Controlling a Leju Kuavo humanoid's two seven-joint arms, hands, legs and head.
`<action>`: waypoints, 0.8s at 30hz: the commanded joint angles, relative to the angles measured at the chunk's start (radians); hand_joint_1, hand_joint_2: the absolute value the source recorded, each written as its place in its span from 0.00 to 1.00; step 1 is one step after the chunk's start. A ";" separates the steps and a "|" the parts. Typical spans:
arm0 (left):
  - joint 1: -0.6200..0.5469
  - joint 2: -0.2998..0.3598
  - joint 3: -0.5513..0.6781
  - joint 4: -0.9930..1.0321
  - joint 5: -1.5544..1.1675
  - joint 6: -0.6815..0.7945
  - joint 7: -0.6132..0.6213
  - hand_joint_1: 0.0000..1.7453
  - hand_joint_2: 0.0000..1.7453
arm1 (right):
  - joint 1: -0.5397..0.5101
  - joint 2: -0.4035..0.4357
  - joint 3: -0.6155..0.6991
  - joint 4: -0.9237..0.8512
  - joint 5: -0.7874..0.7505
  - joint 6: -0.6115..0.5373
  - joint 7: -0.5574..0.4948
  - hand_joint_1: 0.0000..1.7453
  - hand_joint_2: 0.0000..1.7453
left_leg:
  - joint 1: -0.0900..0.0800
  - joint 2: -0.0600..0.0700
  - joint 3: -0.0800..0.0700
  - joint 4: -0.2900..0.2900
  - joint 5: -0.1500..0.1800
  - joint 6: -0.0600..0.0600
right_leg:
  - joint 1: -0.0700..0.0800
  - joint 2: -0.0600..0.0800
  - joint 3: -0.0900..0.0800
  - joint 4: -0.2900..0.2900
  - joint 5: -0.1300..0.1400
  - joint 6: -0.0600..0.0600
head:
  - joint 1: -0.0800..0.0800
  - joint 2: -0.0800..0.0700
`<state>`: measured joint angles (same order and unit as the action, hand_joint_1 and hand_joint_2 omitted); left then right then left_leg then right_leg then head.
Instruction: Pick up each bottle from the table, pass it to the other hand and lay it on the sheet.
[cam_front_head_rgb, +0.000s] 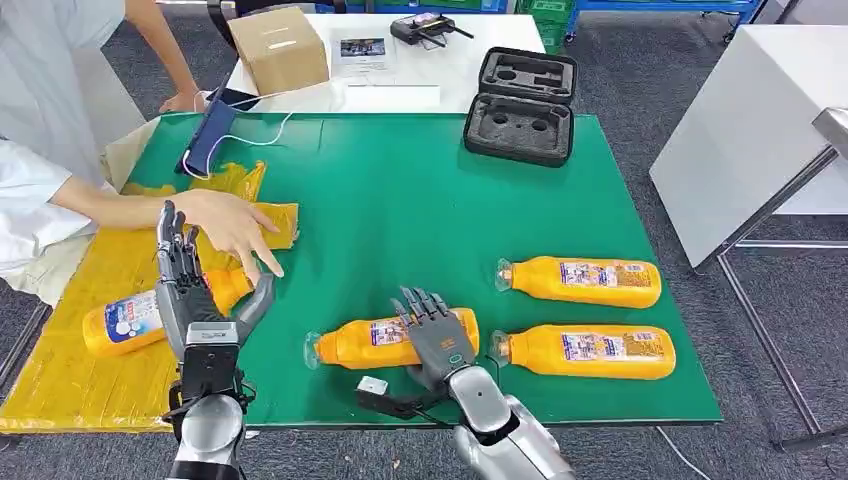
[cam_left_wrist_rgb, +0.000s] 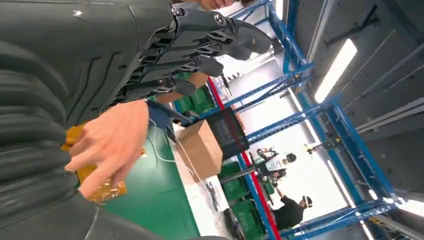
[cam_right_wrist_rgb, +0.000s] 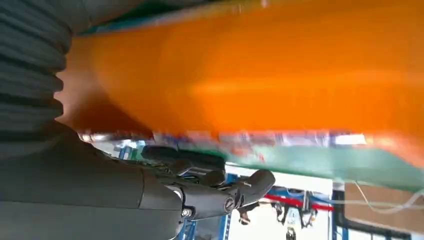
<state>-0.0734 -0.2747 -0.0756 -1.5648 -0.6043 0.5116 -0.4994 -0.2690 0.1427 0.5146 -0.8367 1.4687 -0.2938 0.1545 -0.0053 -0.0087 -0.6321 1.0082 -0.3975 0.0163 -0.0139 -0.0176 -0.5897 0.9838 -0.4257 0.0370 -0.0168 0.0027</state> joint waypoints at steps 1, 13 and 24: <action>-0.031 0.029 -0.038 0.059 0.014 -0.008 0.005 0.00 1.00 | -0.025 0.003 -0.031 0.227 0.003 0.025 0.000 1.00 1.00 | 0.001 -0.003 0.003 -0.002 0.002 0.000 | 0.001 -0.002 0.005 -0.003 0.000 -0.001 | 0.000 0.000; -0.036 0.029 -0.039 0.070 0.022 -0.012 0.007 0.00 1.00 | -0.035 0.004 -0.031 0.242 0.005 0.036 -0.002 1.00 1.00 | 0.001 -0.004 0.007 -0.002 0.002 0.002 | 0.001 -0.003 0.009 -0.003 0.000 -0.002 | 0.000 0.000; -0.036 0.029 -0.039 0.070 0.022 -0.012 0.007 0.00 1.00 | -0.035 0.004 -0.031 0.242 0.005 0.036 -0.002 1.00 1.00 | 0.001 -0.004 0.008 -0.003 0.003 0.001 | 0.001 -0.003 0.011 -0.004 0.000 -0.002 | 0.000 0.000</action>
<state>-0.0761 -0.2743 -0.1053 -1.5545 -0.5867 0.5024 -0.4974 -0.3444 0.1671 0.5089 -0.7011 1.4771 -0.2918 0.1537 -0.0054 -0.0092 -0.6262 1.0083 -0.3953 0.0193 -0.0140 -0.0177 -0.5832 0.9836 -0.4252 0.0367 -0.0164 0.0027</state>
